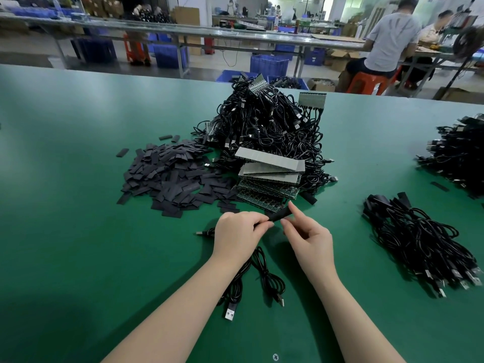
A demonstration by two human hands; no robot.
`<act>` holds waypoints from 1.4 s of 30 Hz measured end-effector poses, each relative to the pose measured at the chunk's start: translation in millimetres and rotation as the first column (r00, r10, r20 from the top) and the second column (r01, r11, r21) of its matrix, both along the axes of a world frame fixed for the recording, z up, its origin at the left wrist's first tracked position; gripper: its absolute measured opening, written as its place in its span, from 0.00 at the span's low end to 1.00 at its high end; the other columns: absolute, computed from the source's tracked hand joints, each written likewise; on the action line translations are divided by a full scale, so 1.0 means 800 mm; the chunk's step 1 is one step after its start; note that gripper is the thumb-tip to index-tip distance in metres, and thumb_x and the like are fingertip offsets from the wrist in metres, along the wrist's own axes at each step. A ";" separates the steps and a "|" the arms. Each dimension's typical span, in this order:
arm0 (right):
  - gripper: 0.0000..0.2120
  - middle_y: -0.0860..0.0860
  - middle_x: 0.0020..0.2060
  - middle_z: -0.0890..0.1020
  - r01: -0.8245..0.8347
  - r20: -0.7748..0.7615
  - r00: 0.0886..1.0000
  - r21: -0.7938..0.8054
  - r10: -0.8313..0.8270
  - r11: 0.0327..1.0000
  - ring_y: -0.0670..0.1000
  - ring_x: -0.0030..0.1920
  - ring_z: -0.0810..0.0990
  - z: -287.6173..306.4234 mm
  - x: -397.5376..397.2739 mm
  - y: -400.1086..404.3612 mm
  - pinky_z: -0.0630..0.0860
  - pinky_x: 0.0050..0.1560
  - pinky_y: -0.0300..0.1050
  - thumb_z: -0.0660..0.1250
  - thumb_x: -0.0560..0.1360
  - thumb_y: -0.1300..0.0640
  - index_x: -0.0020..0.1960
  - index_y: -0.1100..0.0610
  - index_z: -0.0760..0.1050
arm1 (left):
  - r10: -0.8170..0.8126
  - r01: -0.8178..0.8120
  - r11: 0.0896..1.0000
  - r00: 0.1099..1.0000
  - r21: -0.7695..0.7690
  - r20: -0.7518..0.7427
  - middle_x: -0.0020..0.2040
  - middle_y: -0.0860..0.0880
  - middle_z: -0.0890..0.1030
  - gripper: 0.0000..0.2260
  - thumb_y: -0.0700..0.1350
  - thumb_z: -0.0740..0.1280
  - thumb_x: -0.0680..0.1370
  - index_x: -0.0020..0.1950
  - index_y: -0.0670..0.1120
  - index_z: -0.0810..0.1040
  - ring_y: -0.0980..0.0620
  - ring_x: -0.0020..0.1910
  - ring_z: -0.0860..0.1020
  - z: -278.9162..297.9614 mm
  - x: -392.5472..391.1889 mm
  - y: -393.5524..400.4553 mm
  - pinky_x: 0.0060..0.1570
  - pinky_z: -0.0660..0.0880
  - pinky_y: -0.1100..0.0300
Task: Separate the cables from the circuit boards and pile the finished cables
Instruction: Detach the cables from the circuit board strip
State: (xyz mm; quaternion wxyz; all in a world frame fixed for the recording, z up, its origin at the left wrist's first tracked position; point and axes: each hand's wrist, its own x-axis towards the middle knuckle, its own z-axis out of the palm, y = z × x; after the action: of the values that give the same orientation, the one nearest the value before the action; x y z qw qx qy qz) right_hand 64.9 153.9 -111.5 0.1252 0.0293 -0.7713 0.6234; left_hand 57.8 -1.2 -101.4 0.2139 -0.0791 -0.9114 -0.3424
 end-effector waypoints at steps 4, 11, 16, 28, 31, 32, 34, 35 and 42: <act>0.20 0.39 0.40 0.86 0.013 0.006 1.000 -0.028 -0.013 1.000 0.39 0.30 0.69 -0.002 -0.002 0.002 0.70 0.36 0.28 0.71 0.77 0.60 0.63 0.39 0.77 | 0.015 -0.015 1.000 1.000 0.022 0.012 0.41 0.54 0.85 0.08 0.54 0.71 0.75 0.48 0.52 0.86 0.52 0.39 0.81 -0.001 0.000 0.000 0.45 0.75 0.56; 0.20 0.46 0.39 0.86 0.003 0.022 1.000 0.036 -0.004 0.999 0.44 0.33 0.70 -0.005 -0.002 0.002 0.69 0.34 0.32 0.70 0.78 0.58 0.60 0.33 0.75 | 0.017 -0.018 1.000 0.999 0.011 0.032 0.40 0.55 0.85 0.08 0.55 0.70 0.75 0.47 0.52 0.86 0.54 0.38 0.80 -0.001 0.000 -0.002 0.44 0.74 0.58; 0.20 0.44 0.38 0.85 0.005 0.027 1.000 0.057 -0.006 0.998 0.40 0.32 0.72 0.000 -0.001 -0.002 0.70 0.36 0.28 0.71 0.77 0.56 0.63 0.36 0.76 | 0.027 -0.030 0.999 0.997 0.034 0.072 0.43 0.56 0.85 0.09 0.56 0.69 0.76 0.49 0.53 0.85 0.55 0.42 0.80 -0.001 -0.001 -0.005 0.46 0.74 0.59; 0.11 0.58 0.34 0.83 0.039 0.100 0.994 -0.038 -0.035 0.999 0.48 0.35 0.76 0.003 -0.004 0.003 0.72 0.38 0.41 0.72 0.77 0.54 0.36 0.50 0.82 | -0.045 0.045 0.998 0.999 0.037 0.005 0.47 0.56 0.85 0.10 0.55 0.72 0.73 0.53 0.54 0.85 0.58 0.44 0.80 0.001 0.001 0.001 0.51 0.74 0.57; 0.11 0.51 0.32 0.85 0.115 0.110 0.989 -0.181 -0.096 0.977 0.44 0.34 0.79 0.004 -0.004 0.005 0.74 0.38 0.32 0.71 0.77 0.56 0.36 0.54 0.82 | -0.010 0.010 1.000 1.000 0.007 -0.023 0.47 0.59 0.85 0.10 0.55 0.72 0.73 0.52 0.56 0.85 0.61 0.46 0.80 -0.001 0.001 0.002 0.53 0.70 0.59; 0.11 0.50 0.33 0.85 0.135 0.110 0.988 -0.226 -0.112 0.965 0.44 0.34 0.80 0.006 -0.004 0.006 0.75 0.39 0.32 0.71 0.78 0.56 0.37 0.56 0.81 | 0.001 -0.001 1.000 1.000 0.002 -0.026 0.47 0.59 0.84 0.09 0.54 0.72 0.73 0.52 0.56 0.85 0.62 0.47 0.79 -0.001 0.000 0.002 0.54 0.68 0.60; 0.10 0.51 0.34 0.86 0.141 0.115 0.987 -0.267 -0.114 0.953 0.43 0.35 0.81 0.007 -0.004 0.007 0.76 0.40 0.32 0.70 0.78 0.57 0.39 0.57 0.81 | 0.014 -0.013 1.000 1.000 0.020 -0.026 0.47 0.60 0.84 0.08 0.54 0.71 0.74 0.51 0.56 0.84 0.62 0.46 0.79 -0.002 0.000 0.002 0.54 0.67 0.60; 0.09 0.51 0.35 0.86 0.122 0.114 0.989 -0.270 -0.094 0.955 0.43 0.36 0.82 0.007 -0.004 0.006 0.76 0.41 0.31 0.70 0.79 0.57 0.40 0.56 0.82 | 0.015 -0.015 0.999 1.000 0.032 -0.027 0.46 0.60 0.84 0.07 0.55 0.71 0.74 0.50 0.56 0.85 0.63 0.44 0.79 -0.002 0.001 0.002 0.54 0.68 0.60; 0.09 0.39 0.43 0.86 -0.079 0.059 0.995 0.017 0.078 0.997 0.38 0.46 0.83 0.008 -0.001 -0.001 0.73 0.45 0.26 0.73 0.76 0.57 0.43 0.42 0.85 | -0.069 0.072 0.995 0.997 0.070 -0.042 0.43 0.57 0.85 0.08 0.52 0.68 0.73 0.48 0.54 0.85 0.58 0.41 0.76 0.003 0.005 0.002 0.48 0.73 0.57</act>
State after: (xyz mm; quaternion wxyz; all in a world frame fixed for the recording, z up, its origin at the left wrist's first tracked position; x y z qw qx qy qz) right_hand 63.8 153.2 -105.4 0.0776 0.0426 -0.7789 0.6208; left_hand 61.4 0.5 -99.2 0.2222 -0.1104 -0.8909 -0.3805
